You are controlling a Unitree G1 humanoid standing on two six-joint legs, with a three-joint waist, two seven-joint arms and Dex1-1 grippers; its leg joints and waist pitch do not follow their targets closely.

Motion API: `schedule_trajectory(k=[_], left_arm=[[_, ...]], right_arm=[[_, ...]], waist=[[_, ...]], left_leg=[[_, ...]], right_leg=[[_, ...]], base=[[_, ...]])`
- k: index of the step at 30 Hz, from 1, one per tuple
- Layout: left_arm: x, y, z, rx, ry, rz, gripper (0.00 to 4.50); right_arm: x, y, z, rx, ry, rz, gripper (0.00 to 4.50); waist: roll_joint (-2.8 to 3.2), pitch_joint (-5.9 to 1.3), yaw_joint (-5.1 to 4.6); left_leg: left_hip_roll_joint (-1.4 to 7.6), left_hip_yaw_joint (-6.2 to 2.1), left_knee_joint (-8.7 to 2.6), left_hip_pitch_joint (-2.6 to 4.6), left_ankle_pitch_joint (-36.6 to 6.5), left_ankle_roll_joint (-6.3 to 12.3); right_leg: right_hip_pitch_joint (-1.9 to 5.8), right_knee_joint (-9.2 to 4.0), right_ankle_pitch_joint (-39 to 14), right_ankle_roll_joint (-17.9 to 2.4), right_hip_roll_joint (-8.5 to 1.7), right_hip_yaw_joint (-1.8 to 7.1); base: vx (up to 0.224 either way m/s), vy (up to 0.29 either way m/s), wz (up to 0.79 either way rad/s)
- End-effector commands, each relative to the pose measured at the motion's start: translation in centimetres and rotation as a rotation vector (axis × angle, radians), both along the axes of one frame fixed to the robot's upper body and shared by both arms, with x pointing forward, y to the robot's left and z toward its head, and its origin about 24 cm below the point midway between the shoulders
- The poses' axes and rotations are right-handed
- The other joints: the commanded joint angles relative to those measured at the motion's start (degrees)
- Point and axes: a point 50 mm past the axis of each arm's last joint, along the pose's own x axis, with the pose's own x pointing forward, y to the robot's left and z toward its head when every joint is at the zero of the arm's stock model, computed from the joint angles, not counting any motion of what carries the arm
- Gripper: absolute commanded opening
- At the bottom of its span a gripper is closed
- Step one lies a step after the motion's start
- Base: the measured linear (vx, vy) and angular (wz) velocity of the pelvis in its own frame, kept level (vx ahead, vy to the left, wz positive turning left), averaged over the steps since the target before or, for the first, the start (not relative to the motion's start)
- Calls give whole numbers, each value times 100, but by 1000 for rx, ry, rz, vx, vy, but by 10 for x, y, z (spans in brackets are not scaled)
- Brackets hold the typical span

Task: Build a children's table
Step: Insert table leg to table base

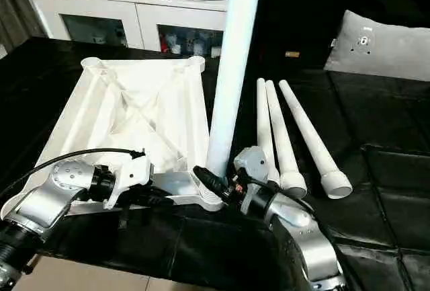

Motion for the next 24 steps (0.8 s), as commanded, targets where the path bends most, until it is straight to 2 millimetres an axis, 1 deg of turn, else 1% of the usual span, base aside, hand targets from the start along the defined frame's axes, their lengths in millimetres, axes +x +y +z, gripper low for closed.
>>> schedule_trajectory(k=[1,2,4,9,10,11,12,13,14,16,17,18,20,21,22,24], left_arm=[[12,8,17,-18,-69,40,0],[12,9,17,-17,-71,41,0],[10,9,16,-15,-67,38,0],[9,9,15,-19,-60,37,0],[8,9,14,-19,-59,37,0],[6,8,14,-20,-51,34,0],[6,8,13,-16,-51,33,0],[6,9,12,-7,-51,30,0],[6,9,12,-7,-51,30,0],[6,9,12,-4,-51,29,0],[7,8,12,-4,-53,27,0],[7,7,12,-5,-54,26,0],[6,6,12,-6,-52,22,0],[6,6,12,-6,-52,22,0],[5,6,12,-5,-53,21,0],[5,6,11,3,-53,16,0]], right_arm=[[-13,3,-30,-35,147,17,189],[-13,3,-30,-29,145,14,189],[-13,2,-30,-18,131,9,189],[-13,3,-29,0,127,-2,189],[-13,2,-29,6,127,-5,189],[-15,1,-30,18,127,-10,189],[-16,1,-31,19,126,-9,189],[-18,1,-32,11,126,2,189],[-18,1,-32,11,126,2,189],[-19,1,-32,7,126,7,189],[-20,0,-34,-35,117,26,189],[-21,0,-35,-55,113,35,189],[-23,-1,-39,-108,115,65,189],[-23,-1,-39,-117,116,71,189],[-23,-1,-41,-145,118,91,189],[-23,0,-43,-175,131,119,189]], waist=[[-12,-192,49],[15,-189,61],[38,-185,60],[37,-183,55],[75,-176,50],[71,-178,56],[96,-182,64],[97,-182,61],[79,-181,58],[82,-181,59],[56,-182,53],[67,-182,62],[75,-173,61],[71,-173,64],[55,-170,68],[58,-167,57]], left_leg=[[534,-210,-529,-60,-1125,196],[532,-208,-525,-57,-1081,210],[534,-209,-524,-54,-1102,208],[541,-215,-537,-49,-1181,189],[540,-215,-544,-51,-1251,173],[542,-223,-545,-48,-1299,160],[541,-226,-543,-48,-1284,159],[546,-226,-548,-45,-1279,157],[548,-223,-551,-47,-1263,165],[542,-220,-552,-55,-1225,182],[544,-216,-551,-55,-1213,188],[542,-218,-548,-55,-1200,191],[531,-208,-543,-58,-1213,195],[531,-211,-542,-56,-1213,195],[530,-212,-540,-52,-1209,208],[535,-218,-547,-55,-1245,203]], right_leg=[[239,-546,-1722,-999,-700,493],[235,-538,-1694,-1020,-709,499],[229,-546,-1748,-1012,-713,495],[229,-552,-1760,-1010,-707,497],[225,-566,-1768,-1018,-701,497],[232,-561,-1803,-1020,-712,497],[234,-561,-1786,-1022,-717,499],[231,-560,-1748,-1029,-709,498],[233,-552,-1679,-1040,-700,497],[241,-549,-1629,-1058,-703,496],[243,-553,-1628,-1056,-701,494],[244,-544,-1631,-1056,-704,495],[239,-564,-1736,-1017,-700,494],[241,-566,-1776,-1001,-703,493],[238,-572,-1860,-975,-706,494],[233,-572,-1920,-966,-698,491]], base=[[0,0,0],[0,0,0],[0,0,0],[0,0,0],[0,0,0],[0,0,0],[0,0,0],[0,0,0],[0,0,0],[0,0,0],[0,0,0],[0,0,0],[0,0,0],[0,0,0],[0,0,0],[0,0,0]])
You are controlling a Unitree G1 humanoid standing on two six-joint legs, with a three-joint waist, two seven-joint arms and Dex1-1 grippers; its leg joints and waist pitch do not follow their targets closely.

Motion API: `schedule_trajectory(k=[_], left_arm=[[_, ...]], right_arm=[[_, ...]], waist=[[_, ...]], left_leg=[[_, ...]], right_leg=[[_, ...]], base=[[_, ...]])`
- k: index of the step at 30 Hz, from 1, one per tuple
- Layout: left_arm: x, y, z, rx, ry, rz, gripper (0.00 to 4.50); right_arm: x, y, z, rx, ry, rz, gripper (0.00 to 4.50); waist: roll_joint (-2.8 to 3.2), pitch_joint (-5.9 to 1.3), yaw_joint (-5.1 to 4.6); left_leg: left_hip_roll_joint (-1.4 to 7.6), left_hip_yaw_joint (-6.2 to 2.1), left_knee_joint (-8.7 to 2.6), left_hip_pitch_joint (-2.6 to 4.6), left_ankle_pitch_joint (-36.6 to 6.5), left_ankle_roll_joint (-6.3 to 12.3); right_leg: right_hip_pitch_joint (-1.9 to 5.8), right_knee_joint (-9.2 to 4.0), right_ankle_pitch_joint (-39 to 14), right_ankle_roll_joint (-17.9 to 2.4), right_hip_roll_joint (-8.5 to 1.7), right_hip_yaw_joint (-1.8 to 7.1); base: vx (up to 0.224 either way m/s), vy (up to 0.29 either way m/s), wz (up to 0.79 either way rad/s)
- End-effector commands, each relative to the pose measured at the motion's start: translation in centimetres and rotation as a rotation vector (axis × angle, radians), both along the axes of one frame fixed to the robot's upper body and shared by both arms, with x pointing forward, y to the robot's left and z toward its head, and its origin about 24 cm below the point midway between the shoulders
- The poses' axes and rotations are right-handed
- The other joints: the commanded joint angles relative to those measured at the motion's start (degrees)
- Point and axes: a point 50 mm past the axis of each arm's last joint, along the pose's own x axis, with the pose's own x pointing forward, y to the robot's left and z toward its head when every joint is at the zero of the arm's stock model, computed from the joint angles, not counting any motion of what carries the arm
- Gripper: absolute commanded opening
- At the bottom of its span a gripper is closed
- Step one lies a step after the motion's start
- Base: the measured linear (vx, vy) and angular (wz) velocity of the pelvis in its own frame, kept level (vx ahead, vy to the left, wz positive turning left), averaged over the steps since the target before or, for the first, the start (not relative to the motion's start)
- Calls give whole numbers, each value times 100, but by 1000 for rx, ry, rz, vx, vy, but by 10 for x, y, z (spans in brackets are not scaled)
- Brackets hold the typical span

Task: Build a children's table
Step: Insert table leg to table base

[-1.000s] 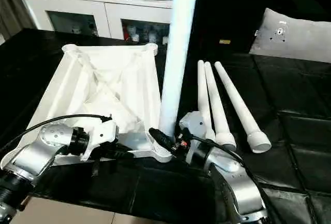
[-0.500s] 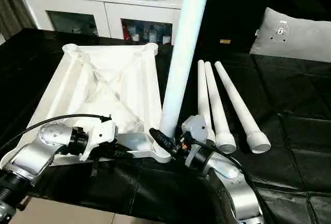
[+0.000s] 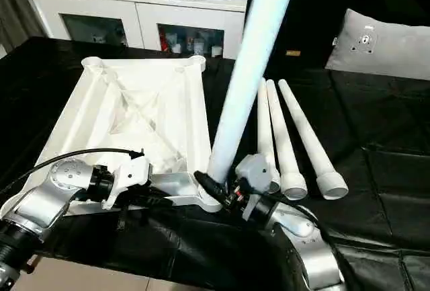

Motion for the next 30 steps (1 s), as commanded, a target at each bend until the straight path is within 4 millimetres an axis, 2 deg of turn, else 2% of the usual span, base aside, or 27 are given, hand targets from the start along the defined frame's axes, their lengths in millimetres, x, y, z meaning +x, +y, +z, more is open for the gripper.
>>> schedule_trajectory(k=[1,2,5,7,10,13,16,18,22,24,25,28,29,30], left_arm=[[5,4,10,6,-59,17,0],[5,5,10,7,-58,15,0],[4,6,11,10,-58,10,0],[3,8,12,15,-56,-1,0],[4,7,14,18,-55,-19,0],[4,6,16,29,-60,-50,0],[15,10,20,71,-77,-69,0],[19,13,22,93,-91,-65,0],[24,23,25,109,-108,-11,0],[25,26,26,101,-107,19,0],[22,30,26,82,-101,59,0],[13,30,27,25,-81,123,0],[11,29,27,2,-75,142,0],[6,28,28,-3,-74,154,0]], right_arm=[[-17,1,-42,-139,212,73,189],[-17,1,-44,-151,228,85,189],[-17,1,-47,-168,272,120,189],[-17,2,-50,-175,301,151,189],[-18,2,-51,-177,316,181,189],[-20,1,-50,-168,331,203,189],[-20,4,-51,-181,328,225,189],[-19,6,-50,-178,323,222,189],[-13,12,-48,-154,275,162,189],[-11,14,-48,-141,268,144,189],[-8,17,-47,-124,263,101,189],[-2,20,-47,-117,256,44,189],[1,21,-47,-121,254,26,189],[4,22,-47,-124,250,1,189]], waist=[[7,-174,56],[22,-175,59],[-6,-165,51],[-1,-163,48],[-39,-163,50],[-52,-178,59],[-66,-190,64],[-52,-193,90],[-65,-201,118],[-46,-192,100],[-87,-183,87],[-78,-164,43],[-89,-144,21],[-125,-144,-7]], left_leg=[[538,-223,-531,-57,-1245,216],[537,-219,-530,-53,-1222,225],[535,-221,-536,-56,-1258,243],[533,-222,-536,-48,-1272,237],[528,-212,-534,-33,-1261,238],[536,-212,-538,-22,-1149,247],[512,-197,-537,-19,-1010,303],[534,-201,-539,7,-1069,245],[565,-219,-567,-5,-1072,154],[566,-224,-577,-1,-1194,88],[564,-218,-577,8,-1269,65],[571,-245,-588,-16,-1406,3],[579,-250,-600,-3,-1497,-13],[578,-252,-604,-16,-1523,-19]], right_leg=[[230,-552,-1933,-962,-701,495],[228,-552,-1899,-979,-702,499],[235,-556,-1975,-970,-709,497],[233,-570,-2057,-946,-708,498],[228,-594,-2159,-900,-711,505],[243,-574,-1965,-911,-710,508],[245,-561,-1634,-948,-671,498],[246,-554,-1658,-968,-699,500],[259,-519,-1533,-1022,-719,501],[254,-517,-1583,-1051,-724,503],[242,-531,-1700,-1054,-730,508],[239,-538,-2054,-1007,-748,508],[213,-546,-2177,-1001,-742,513],[217,-544,-2224,-1003,-742,509]], base=[[0,0,0],[0,0,0],[0,0,0],[0,0,0],[0,0,0],[0,0,0],[0,0,0],[0,0,0],[0,0,0],[0,0,0],[0,0,0],[0,0,0],[0,0,0],[0,0,0]])
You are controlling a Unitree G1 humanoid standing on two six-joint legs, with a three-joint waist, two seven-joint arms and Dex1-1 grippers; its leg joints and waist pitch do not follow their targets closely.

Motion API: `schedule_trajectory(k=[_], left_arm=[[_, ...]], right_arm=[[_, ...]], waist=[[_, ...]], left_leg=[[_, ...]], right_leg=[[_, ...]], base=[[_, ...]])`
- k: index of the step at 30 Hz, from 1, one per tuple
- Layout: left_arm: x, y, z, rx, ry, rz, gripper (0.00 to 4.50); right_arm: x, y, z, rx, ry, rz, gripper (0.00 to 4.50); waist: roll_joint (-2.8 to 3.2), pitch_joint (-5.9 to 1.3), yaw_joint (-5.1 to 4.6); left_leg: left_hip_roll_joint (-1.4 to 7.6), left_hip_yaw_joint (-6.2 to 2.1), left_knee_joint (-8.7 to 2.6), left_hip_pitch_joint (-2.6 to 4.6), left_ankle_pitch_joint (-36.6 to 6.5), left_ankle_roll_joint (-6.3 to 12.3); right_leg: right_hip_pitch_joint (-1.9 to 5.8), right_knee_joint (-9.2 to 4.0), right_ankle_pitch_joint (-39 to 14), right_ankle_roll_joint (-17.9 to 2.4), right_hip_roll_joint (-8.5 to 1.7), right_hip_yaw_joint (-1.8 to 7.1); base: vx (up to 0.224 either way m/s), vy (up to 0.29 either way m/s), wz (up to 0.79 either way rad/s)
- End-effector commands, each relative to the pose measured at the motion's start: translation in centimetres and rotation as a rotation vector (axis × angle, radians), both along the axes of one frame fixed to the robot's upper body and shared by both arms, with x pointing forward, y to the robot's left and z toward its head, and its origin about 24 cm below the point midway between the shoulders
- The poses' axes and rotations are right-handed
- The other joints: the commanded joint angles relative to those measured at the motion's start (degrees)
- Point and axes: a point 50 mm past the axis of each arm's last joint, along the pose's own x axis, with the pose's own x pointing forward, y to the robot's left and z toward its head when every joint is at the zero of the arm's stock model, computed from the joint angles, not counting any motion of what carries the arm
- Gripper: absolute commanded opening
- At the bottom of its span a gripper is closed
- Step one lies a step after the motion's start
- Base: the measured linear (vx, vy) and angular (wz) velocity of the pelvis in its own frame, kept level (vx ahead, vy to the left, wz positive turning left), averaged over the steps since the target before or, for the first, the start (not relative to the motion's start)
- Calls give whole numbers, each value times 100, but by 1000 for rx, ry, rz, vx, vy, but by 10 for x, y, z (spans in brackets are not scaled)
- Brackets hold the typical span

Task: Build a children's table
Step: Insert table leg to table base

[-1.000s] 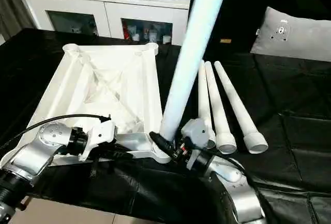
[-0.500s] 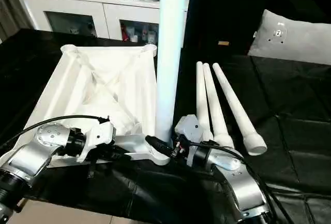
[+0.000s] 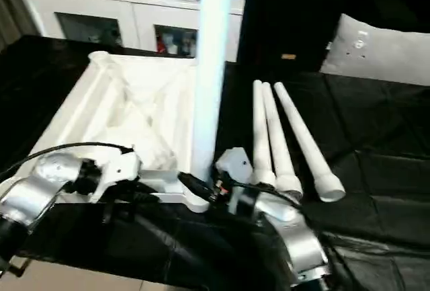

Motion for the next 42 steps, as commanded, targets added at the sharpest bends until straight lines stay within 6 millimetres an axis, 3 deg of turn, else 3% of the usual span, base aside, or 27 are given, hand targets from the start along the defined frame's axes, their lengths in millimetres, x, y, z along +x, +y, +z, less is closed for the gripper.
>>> schedule_trajectory(k=[1,3,4,6,7,10,14,19,20,22,24,25,26,27,33,35,37,42], left_arm=[[4,2,21,-66,-82,82,0],[-5,-2,21,-73,-79,93,0],[-14,-8,21,-80,-74,94,0],[-25,-16,21,-90,-65,101,0],[-29,-20,21,-94,-60,106,0],[-36,-35,20,-90,-77,128,0],[-26,-38,19,-76,-126,199,0],[-19,-34,20,-57,-138,263,0],[-18,-34,20,-58,-134,275,0],[-17,-34,21,-62,-136,290,0],[-10,-34,22,-92,-142,324,0],[-9,-35,22,-106,-135,326,0],[-9,-36,22,-116,-114,309,0],[-9,-37,22,-116,-109,304,0],[-4,-34,23,-89,-121,291,0],[-3,-34,24,-90,-122,290,0],[-2,-33,23,-86,-128,280,0],[0,-31,22,-80,-130,272,0]], right_arm=[[-9,-5,-46,-148,205,-57,189],[-4,-3,-45,-146,204,-92,189],[1,-1,-44,-143,203,-115,189],[7,2,-43,-140,203,-140,189],[8,3,-42,-140,203,-148,189],[11,4,-43,-143,211,-145,189],[8,5,-45,-140,218,-128,189],[8,5,-44,-132,212,-133,189],[8,5,-44,-129,210,-138,189],[8,4,-44,-125,208,-143,189],[7,3,-45,-108,214,-161,189],[6,3,-45,-106,216,-165,189],[6,2,-46,-113,203,-168,189],[6,2,-46,-115,199,-168,189],[10,1,-45,-104,193,-181,189],[11,1,-44,-87,194,-184,245],[11,1,-44,-82,197,-180,262],[13,-1,-42,-80,178,-206,307]], waist=[[73,-129,81],[54,-137,60],[52,-137,49],[29,-127,46],[49,-123,43],[0,-125,69],[1,-100,169],[-8,-101,209],[33,-99,227],[4,-107,241],[45,-113,256],[26,-111,253],[62,-124,279],[29,-126,265],[69,-127,274],[71,-124,276],[94,-125,278],[75,-131,286]], left_leg=[[561,-270,-552,-101,-1546,-7],[564,-262,-535,-72,-1564,-17],[578,-272,-538,-101,-1497,-5],[562,-240,-531,-88,-1402,58],[559,-239,-541,-97,-1333,62],[561,-212,-528,-82,-1190,97],[553,-204,-535,-56,-1281,70],[544,-221,-540,-40,-1498,10],[547,-226,-543,-38,-1502,-5],[546,-223,-544,-44,-1462,-9],[551,-219,-543,-37,-1409,-24],[548,-213,-544,-41,-1402,-19],[544,-221,-541,-45,-1343,-22],[538,-211,-536,-56,-1317,-4],[533,-208,-528,-59,-1226,42],[541,-209,-532,-61,-1236,33],[544,-215,-536,-57,-1270,27],[539,-200,-525,-61,-1172,63]], right_leg=[[182,-560,-2270,-958,-740,505],[159,-551,-2285,-980,-746,519],[175,-529,-2213,-1021,-760,526],[147,-550,-2049,-1060,-711,524],[159,-519,-1880,-1113,-694,523],[165,-501,-1648,-1148,-683,527],[151,-555,-1885,-963,-684,525],[135,-583,-2238,-815,-696,530],[130,-586,-2247,-802,-697,533],[136,-583,-2158,-797,-691,532],[135,-577,-2016,-823,-685,534],[137,-582,-1982,-824,-682,536],[153,-563,-1898,-856,-697,532],[161,-568,-1856,-858,-689,531],[173,-549,-1720,-945,-691,525],[178,-552,-1712,-945,-688,526],[174,-549,-1706,-961,-689,526],[186,-537,-1630,-983,-694,527]], base=[[0,0,0],[0,0,0],[0,0,0],[0,0,0],[0,0,0],[0,0,0],[0,0,0],[0,0,0],[0,0,0],[0,0,0],[0,0,0],[0,0,0],[0,0,0],[0,0,0],[0,0,0],[0,0,0],[0,0,0],[0,0,0]])
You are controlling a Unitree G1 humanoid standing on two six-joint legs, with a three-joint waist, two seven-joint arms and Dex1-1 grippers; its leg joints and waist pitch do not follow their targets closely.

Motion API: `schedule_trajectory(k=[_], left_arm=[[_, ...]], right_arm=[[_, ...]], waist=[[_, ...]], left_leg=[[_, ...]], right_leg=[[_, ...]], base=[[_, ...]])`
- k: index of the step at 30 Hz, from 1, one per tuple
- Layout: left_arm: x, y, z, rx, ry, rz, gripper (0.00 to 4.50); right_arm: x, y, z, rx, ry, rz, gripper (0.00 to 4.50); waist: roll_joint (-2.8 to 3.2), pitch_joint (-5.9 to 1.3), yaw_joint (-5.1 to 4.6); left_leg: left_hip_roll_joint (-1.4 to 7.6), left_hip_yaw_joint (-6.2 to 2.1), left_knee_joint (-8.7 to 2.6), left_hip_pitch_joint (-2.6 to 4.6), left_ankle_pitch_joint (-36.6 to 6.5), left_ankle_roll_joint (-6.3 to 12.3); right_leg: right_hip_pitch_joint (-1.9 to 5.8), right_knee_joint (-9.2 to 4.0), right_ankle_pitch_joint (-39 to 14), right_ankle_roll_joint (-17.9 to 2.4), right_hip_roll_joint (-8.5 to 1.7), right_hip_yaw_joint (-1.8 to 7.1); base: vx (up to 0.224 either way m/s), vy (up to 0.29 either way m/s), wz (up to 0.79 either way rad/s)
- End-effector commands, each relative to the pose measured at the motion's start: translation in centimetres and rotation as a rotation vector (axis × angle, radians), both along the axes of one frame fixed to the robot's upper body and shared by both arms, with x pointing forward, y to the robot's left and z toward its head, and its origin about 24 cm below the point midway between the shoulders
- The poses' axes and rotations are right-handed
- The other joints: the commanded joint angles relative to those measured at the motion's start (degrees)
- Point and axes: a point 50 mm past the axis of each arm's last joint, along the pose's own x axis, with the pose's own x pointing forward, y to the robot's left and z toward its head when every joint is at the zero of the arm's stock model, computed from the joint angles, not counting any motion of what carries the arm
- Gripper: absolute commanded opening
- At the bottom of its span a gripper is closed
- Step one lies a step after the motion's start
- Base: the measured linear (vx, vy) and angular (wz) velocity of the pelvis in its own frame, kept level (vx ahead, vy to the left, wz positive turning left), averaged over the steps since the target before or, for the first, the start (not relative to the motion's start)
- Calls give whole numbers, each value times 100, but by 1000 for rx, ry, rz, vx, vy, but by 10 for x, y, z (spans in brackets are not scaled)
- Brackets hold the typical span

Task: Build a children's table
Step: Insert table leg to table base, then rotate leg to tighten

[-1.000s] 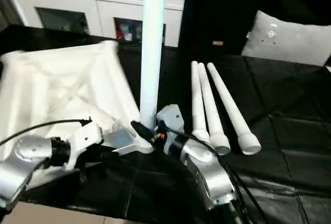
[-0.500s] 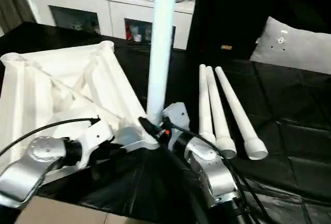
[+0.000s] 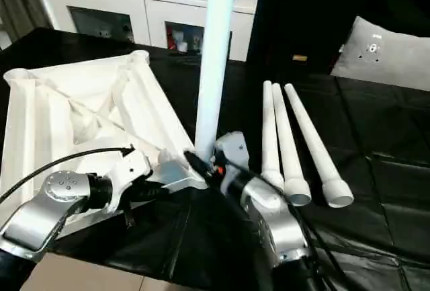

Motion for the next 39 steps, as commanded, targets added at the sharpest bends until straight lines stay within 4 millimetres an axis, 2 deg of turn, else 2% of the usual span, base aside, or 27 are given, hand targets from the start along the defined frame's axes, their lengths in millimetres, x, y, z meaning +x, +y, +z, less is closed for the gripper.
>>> schedule_trajectory(k=[1,3,5,7,9,13,17,19,23,27,34,35,36,37,39], left_arm=[[13,-1,20,-16,-109,-5,0],[13,0,19,-12,-109,-4,0],[13,1,18,-3,-113,-11,0],[13,1,17,-3,-118,-19,0],[14,1,17,-9,-125,-30,0],[15,0,17,-28,-125,-61,0],[13,4,12,3,-117,-134,0],[13,5,12,-2,-111,-143,0],[15,7,13,-15,-99,-172,0],[11,7,11,-12,-54,-242,0],[8,8,9,8,-8,-329,0],[8,8,9,22,-4,-352,0],[8,8,10,29,-6,-363,0],[8,8,10,33,-6,-372,0],[9,7,11,40,-9,-390,0]], right_arm=[[-13,-3,-33,-72,148,1,307],[-13,-4,-32,-76,135,1,315],[-14,-6,-30,-53,130,-2,347],[-15,-9,-26,-26,112,-8,353],[-18,-11,-20,2,81,18,376],[-24,-17,-14,22,56,43,407],[-29,-32,-1,7,-2,56,444],[-30,-36,3,4,-18,66,447],[-33,-43,17,0,-57,106,447],[-24,-47,27,-43,-86,91,447],[-21,-42,24,-138,-41,258,447],[-20,-40,24,-142,-31,309,447],[-20,-40,23,-141,-22,333,447],[-20,-39,23,-140,-13,352,447],[-20,-38,22,-148,13,406,429]], waist=[[97,-191,4],[100,-188,4],[91,-192,7],[110,-202,14],[110,-220,24],[106,-237,31],[102,-256,34],[108,-261,32],[103,-259,49],[104,-270,66],[93,-303,129],[72,-305,118],[86,-299,134],[52,-293,130],[73,-304,148]], left_leg=[[528,-210,-523,-55,-1147,85],[530,-210,-524,-53,-1155,77],[538,-211,-524,-64,-1135,81],[547,-200,-516,-56,-995,130],[534,-192,-503,-83,-818,195],[528,-173,-463,-100,-509,327],[512,-165,-434,-124,-261,487],[518,-161,-427,-128,-204,519],[530,-148,-421,-109,-283,531],[524,-140,-411,-92,-208,496],[526,-131,-371,-90,63,582],[510,-129,-365,-98,60,621],[516,-121,-355,-95,20,617],[519,-120,-359,-104,-3,612],[520,-125,-354,-91,45,609]], right_leg=[[180,-545,-1677,-957,-696,518],[178,-550,-1746,-953,-697,517],[191,-549,-1722,-933,-706,520],[186,-523,-1466,-973,-693,524],[223,-488,-1180,-1021,-690,517],[236,-456,-820,-1072,-690,511],[239,-419,-492,-1103,-668,488],[238,-395,-351,-1131,-663,486],[227,-399,-393,-1142,-668,486],[220,-388,-409,-1174,-664,481],[239,-307,68,-1284,-669,474],[245,-308,67,-1313,-665,464],[239,-319,-21,-1315,-679,473],[246,-320,-71,-1306,-677,473],[246,-311,-105,-1297,-674,466]], base=[[0,0,0],[0,0,0],[0,0,0],[0,0,0],[0,0,0],[0,0,0],[0,0,0],[0,0,0],[0,0,0],[0,0,0],[0,0,0],[0,0,0],[0,0,0],[0,0,0],[0,0,0]])
